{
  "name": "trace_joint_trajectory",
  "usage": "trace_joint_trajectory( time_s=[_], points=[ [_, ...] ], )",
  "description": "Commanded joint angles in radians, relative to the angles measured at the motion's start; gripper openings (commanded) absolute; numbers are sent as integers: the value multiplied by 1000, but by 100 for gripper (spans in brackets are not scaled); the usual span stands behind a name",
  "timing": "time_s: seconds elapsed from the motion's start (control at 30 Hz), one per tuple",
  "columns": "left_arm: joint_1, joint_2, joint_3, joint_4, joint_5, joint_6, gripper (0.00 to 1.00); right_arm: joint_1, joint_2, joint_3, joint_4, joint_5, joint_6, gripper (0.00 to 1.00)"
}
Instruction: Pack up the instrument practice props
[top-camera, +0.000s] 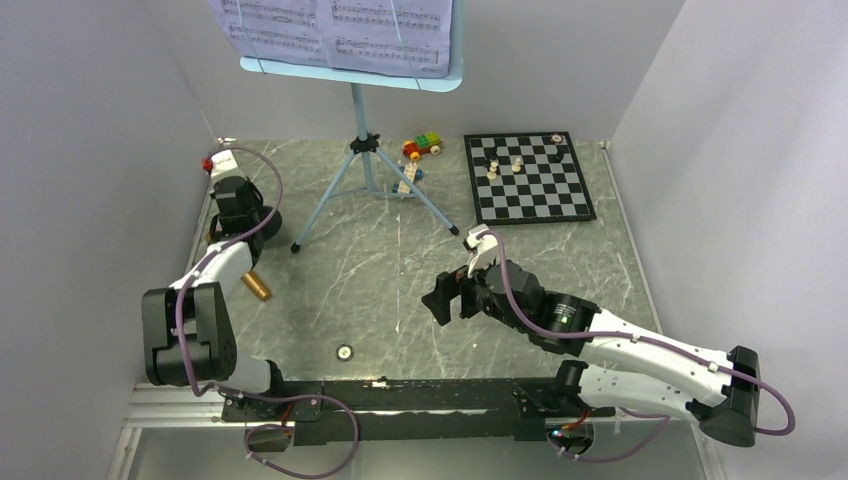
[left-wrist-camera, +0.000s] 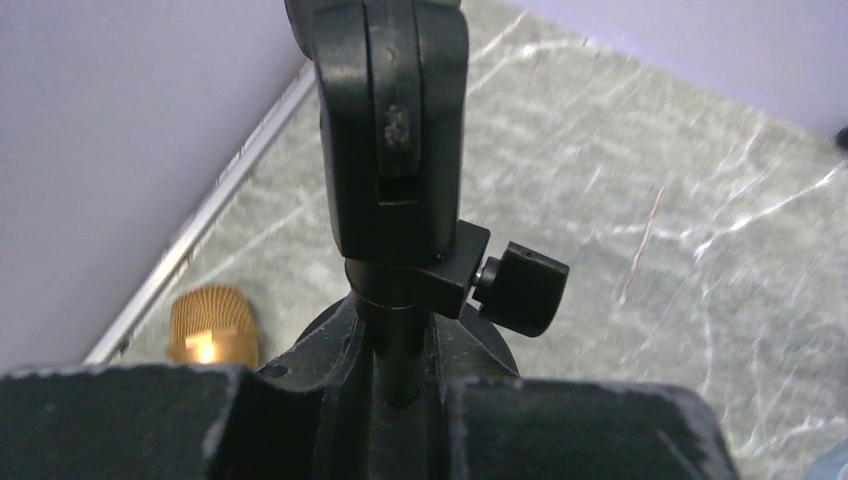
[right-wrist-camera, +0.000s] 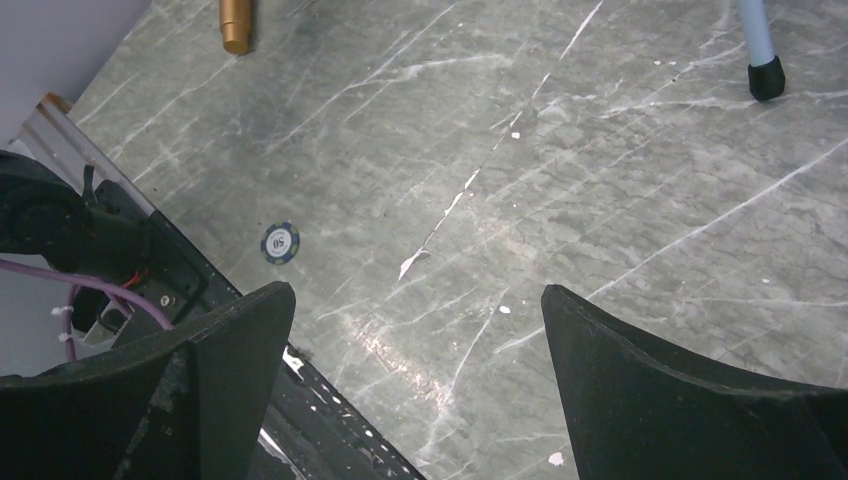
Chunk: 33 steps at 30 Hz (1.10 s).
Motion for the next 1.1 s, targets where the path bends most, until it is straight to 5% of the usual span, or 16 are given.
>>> trace_joint_trajectory(
  time_s=[0.0, 0.53, 0.77, 0.93, 1.07],
  points=[
    [5, 28, 97, 253, 18, 74, 0, -5, 16, 11, 54, -11, -19, 99],
    [5, 244, 142, 193, -25, 142, 0, -19, 1, 19, 26, 18, -55, 100],
    [5, 247, 129, 144, -29, 147, 57, -22, -8, 21, 15, 25, -56, 100],
    [5, 167, 131, 62, -28, 105, 83, -22, -24, 13, 12, 28, -51, 100],
    [5, 87, 139, -48, -15, 37, 93, -22, -19, 7, 31, 3, -40, 100]
  ],
)
